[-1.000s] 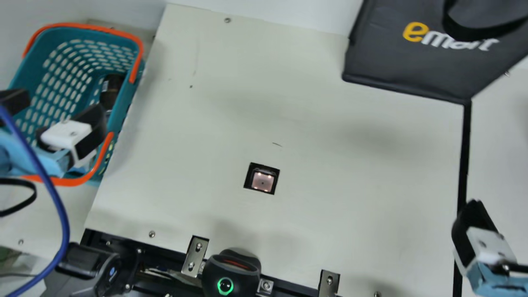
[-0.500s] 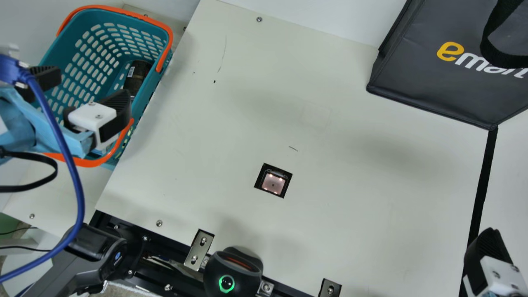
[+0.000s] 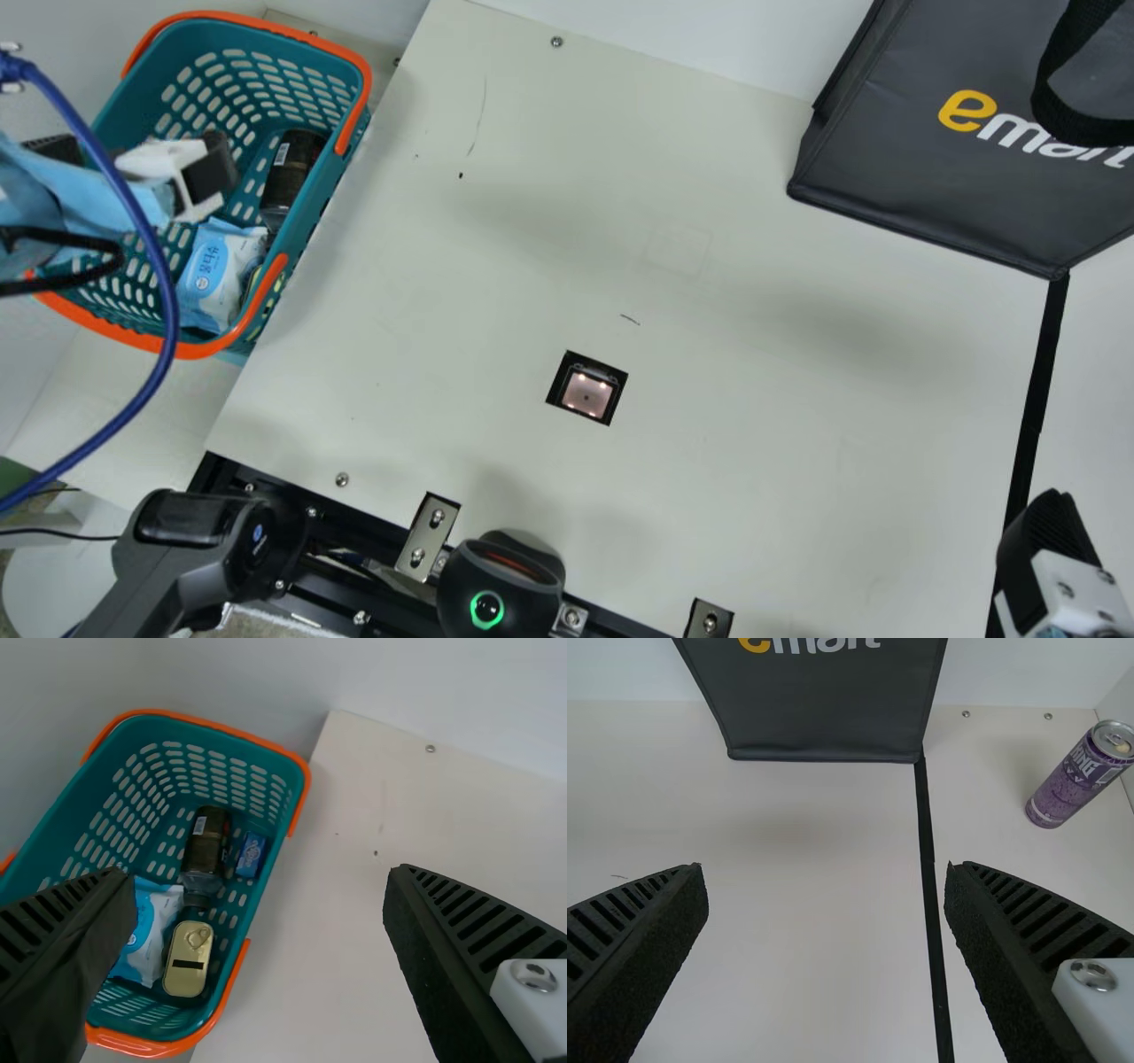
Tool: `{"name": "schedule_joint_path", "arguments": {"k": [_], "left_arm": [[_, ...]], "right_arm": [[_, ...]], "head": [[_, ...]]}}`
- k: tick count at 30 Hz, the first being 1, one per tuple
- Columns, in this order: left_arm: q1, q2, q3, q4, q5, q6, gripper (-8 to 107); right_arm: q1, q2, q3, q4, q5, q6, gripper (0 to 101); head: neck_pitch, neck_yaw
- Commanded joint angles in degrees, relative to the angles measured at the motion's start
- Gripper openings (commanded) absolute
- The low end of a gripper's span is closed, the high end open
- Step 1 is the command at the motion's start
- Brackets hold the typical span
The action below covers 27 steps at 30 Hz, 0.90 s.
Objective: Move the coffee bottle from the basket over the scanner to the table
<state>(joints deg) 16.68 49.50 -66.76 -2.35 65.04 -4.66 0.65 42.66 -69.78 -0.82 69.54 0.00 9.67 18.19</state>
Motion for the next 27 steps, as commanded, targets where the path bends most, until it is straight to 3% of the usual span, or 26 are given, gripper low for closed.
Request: {"name": "schedule_joint_path", "arguments": {"k": [1, 14, 27], "left_arm": [[6.11, 1.19, 0.11, -1.65, -0.67, 2.1, 90], [22.24, 17.73, -4.06, -11.17, -2.97, 24.11, 90], [22.9, 35.47, -11.73, -11.4, -3.99, 34.22, 90]], "right_arm": [[0.0, 0.0, 0.0, 0.0, 0.0, 0.0, 95], [0.0, 0.0, 0.0, 0.0, 0.0, 0.0, 95], [0.0, 0.0, 0.0, 0.0, 0.12, 0.0, 95]], "head": [[-1.75, 0.23], [-1.75, 0.23], [-1.75, 0.23]]}}
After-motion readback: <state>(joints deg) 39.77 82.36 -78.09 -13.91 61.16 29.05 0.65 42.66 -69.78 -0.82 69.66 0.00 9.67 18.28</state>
